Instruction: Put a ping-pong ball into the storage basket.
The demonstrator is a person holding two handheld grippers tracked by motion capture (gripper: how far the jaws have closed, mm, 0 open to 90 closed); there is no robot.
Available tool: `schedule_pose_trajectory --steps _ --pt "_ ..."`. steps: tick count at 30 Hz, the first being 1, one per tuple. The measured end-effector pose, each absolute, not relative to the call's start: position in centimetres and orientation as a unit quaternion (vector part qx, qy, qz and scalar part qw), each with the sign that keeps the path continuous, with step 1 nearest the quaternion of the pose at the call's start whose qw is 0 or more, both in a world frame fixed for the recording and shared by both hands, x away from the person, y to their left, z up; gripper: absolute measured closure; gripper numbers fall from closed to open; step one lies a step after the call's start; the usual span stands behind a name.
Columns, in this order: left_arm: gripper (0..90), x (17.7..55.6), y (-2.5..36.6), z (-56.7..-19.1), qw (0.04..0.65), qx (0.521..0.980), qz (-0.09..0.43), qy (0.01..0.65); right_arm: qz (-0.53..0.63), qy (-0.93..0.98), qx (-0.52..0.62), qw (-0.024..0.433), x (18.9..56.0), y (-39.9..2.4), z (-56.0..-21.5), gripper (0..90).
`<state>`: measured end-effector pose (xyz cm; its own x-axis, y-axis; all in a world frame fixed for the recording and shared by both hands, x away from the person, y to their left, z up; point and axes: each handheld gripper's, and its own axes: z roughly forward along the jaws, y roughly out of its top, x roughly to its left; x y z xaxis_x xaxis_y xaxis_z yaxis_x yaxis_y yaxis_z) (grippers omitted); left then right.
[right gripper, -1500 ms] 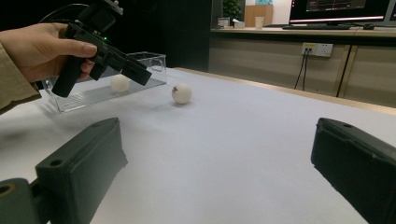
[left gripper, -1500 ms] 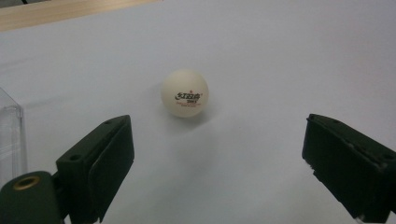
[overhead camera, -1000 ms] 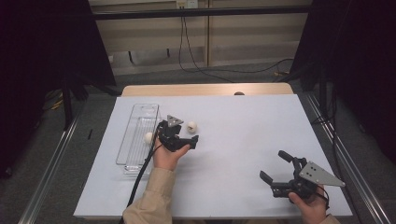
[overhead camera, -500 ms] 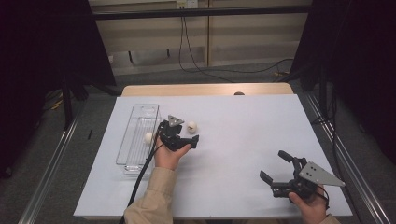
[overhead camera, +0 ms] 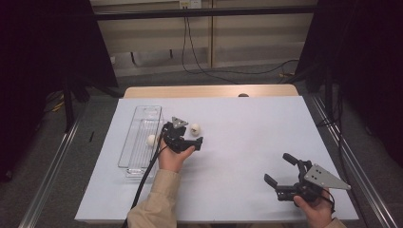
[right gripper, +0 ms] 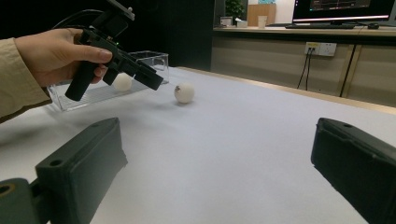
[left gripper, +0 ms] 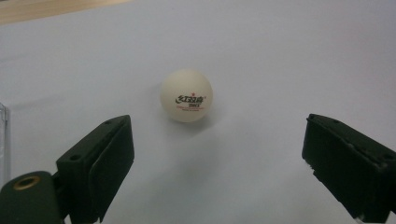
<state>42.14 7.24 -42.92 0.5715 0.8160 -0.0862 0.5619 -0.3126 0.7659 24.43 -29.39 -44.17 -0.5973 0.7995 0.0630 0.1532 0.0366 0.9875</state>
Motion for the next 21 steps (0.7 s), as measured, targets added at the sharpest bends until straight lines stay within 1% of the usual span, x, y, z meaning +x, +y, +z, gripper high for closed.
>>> schedule_pose_trajectory --steps 21 --pt "10.3 42.8 7.02 -43.21 0.391 0.789 0.167 0.443 0.595 0.668 0.355 0.272 24.4 -29.34 -44.18 1.8"
